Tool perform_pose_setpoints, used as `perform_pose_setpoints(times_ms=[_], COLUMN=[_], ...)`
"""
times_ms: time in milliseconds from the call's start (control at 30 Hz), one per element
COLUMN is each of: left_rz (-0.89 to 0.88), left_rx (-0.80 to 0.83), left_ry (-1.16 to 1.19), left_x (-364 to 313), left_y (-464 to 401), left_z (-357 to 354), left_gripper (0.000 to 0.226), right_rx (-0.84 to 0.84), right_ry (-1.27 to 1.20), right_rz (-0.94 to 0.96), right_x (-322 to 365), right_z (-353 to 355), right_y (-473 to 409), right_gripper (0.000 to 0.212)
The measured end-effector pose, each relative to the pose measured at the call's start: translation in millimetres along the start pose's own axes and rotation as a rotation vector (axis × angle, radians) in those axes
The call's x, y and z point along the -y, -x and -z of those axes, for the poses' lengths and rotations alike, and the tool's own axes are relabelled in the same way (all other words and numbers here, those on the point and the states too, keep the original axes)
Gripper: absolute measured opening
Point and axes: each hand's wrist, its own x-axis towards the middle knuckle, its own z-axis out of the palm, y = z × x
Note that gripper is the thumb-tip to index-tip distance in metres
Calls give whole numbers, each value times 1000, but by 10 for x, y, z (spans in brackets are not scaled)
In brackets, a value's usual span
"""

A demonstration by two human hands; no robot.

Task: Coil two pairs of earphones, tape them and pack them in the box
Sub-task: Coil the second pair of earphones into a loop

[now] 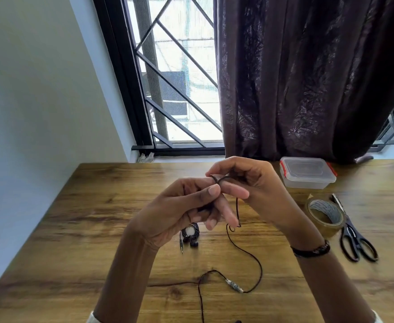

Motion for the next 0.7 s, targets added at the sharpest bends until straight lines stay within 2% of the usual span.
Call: perform_pose_setpoints(times_ms=[100, 233, 333, 500, 700], left_rz=[1, 39, 90, 82, 30], left_rx=[-9, -43, -50, 18, 33], left_ry=[-41, -89, -80, -10, -92], left_x=[31, 52, 76, 78, 36], left_y=[12, 37, 31, -9, -34], left_z=[5, -2, -7, -45, -20], left_gripper=[30, 33, 34, 34, 28], right_rx=[37, 110, 141, 81, -42], right_ry=[-13, 33, 102, 297, 287], right_rz=[2, -12, -9, 133, 187], right_x=[-6, 25, 141, 224, 125], right_z=[50, 293, 388, 354, 391], right_y=[9, 25, -12, -141, -167], right_gripper=[18, 26, 20, 8, 10])
